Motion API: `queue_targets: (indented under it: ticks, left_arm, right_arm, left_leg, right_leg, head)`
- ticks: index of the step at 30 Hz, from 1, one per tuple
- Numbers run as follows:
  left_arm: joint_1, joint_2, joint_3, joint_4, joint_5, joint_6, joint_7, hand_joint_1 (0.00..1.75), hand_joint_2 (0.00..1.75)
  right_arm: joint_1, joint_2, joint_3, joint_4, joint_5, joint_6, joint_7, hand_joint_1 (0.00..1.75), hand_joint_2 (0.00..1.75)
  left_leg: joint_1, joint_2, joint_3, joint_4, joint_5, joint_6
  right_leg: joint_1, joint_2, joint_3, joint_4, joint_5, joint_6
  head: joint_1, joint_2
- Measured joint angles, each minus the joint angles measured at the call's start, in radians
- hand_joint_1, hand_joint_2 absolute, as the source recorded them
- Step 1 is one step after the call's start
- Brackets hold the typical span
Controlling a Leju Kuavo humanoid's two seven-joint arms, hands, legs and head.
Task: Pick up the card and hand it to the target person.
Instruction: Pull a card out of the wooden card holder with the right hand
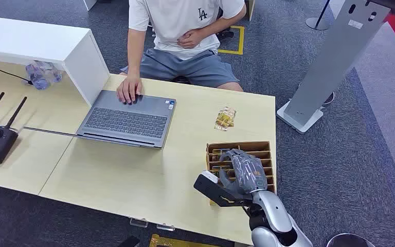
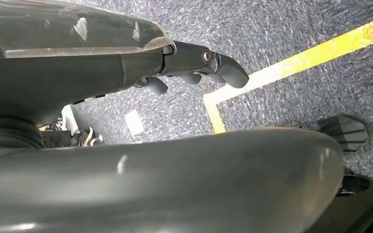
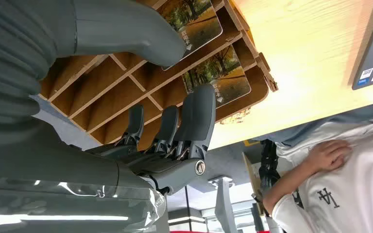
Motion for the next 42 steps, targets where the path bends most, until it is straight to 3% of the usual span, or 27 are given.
queue_targets:
  ticks: [30, 32, 36, 42]
  left_arm:
    - [0.0, 0.0, 0.0, 0.0, 0.002, 0.0, 0.0, 0.0, 0.0]
    - [0.0, 0.0, 0.0, 0.0, 0.002, 0.0, 0.0, 0.0, 0.0]
    - [0.0, 0.0, 0.0, 0.0, 0.003, 0.0, 0.0, 0.0, 0.0]
    - [0.0, 0.0, 0.0, 0.0, 0.003, -0.001, 0.0, 0.0, 0.0]
  right_arm:
    - [0.0, 0.002, 0.022, 0.044, -0.032, 0.001, -0.027, 0.89, 1.75]
    - [-0.001, 0.002, 0.023, 0.048, -0.035, 0.001, -0.027, 0.75, 1.75]
    - [-0.002, 0.004, 0.024, 0.055, -0.04, 0.0, -0.028, 0.27, 1.75]
    - [-0.004, 0.005, 0.025, 0.061, -0.043, -0.002, -0.03, 0.28, 1.75]
  left_leg:
    - [0.0, 0.0, 0.0, 0.0, 0.0, 0.0]
    - [0.0, 0.0, 0.0, 0.0, 0.0, 0.0]
    - [0.0, 0.0, 0.0, 0.0, 0.0, 0.0]
    - [0.0, 0.0, 0.0, 0.0, 0.0, 0.0]
  right_leg:
    - [0.0, 0.0, 0.0, 0.0, 0.0, 0.0]
    - [0.0, 0.0, 0.0, 0.0, 0.0, 0.0]
    - [0.0, 0.0, 0.0, 0.0, 0.0, 0.0]
    - [0.0, 0.0, 0.0, 0.0, 0.0, 0.0]
  head:
    - [0.0, 0.0]
    - [0.0, 0.0]
    - [0.0, 0.0]
    - [0.0, 0.0]
